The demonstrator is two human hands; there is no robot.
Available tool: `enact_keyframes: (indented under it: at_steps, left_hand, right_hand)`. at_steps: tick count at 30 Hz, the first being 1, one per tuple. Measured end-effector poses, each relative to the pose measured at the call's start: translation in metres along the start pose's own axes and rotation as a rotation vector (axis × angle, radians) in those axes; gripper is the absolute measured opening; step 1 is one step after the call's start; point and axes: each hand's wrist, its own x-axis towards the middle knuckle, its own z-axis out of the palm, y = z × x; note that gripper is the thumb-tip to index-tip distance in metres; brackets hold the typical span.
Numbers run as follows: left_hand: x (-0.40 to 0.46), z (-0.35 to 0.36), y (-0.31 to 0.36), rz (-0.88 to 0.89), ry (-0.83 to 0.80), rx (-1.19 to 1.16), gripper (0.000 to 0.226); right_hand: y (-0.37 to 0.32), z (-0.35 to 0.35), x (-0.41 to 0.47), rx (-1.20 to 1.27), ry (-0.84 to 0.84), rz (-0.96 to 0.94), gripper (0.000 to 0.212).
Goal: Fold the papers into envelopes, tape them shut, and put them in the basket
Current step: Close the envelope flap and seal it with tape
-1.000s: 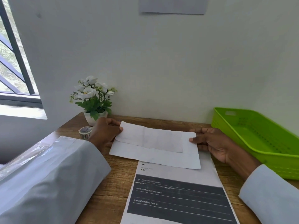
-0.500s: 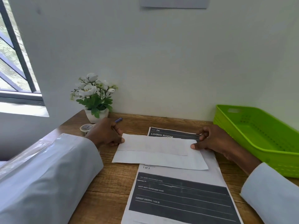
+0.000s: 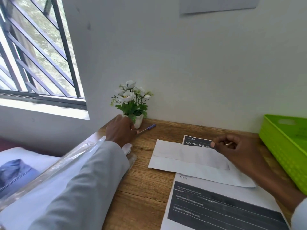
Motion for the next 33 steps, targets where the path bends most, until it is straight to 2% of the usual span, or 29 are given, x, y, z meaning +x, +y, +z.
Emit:
enact_keyframes:
  at_steps: [11,16,19,21,25,27,29,33]
  left_hand:
    - [0.000,0.003,-0.008,0.003,0.020,0.183,0.032]
    - [-0.002,0.000,-0.002,0.031,0.085,0.215,0.027]
    - [-0.002,-0.002,0.006,0.089,0.162,0.102,0.019]
    - [-0.003,-0.001,0.017,0.153,0.159,-0.051,0.018]
    - [-0.018,0.008,0.053,0.288,-0.084,-0.527,0.016]
    - [-0.028,0.015,0.072,0.336,-0.203,-0.687,0.014]
    - [-0.038,0.019,0.087,0.395,-0.285,-0.755,0.016]
    - [-0.047,0.027,0.097,0.500,-0.342,-0.748,0.021]
  right_hand:
    - [0.017,0.018,-0.011,-0.142,-0.037,-0.020,0.011]
    - [0.016,0.019,-0.012,-0.158,-0.039,-0.034,0.008]
    - [0.014,0.019,-0.013,-0.168,-0.030,-0.042,0.006]
    - [0.012,0.020,-0.014,-0.181,-0.023,-0.062,0.006]
    - [0.006,0.024,-0.017,-0.137,-0.031,-0.113,0.007]
    - [0.004,0.025,-0.019,-0.121,-0.034,-0.142,0.009]
    - [0.002,0.026,-0.019,-0.093,-0.041,-0.153,0.011]
    - [0.001,0.026,-0.019,-0.023,-0.034,-0.121,0.018]
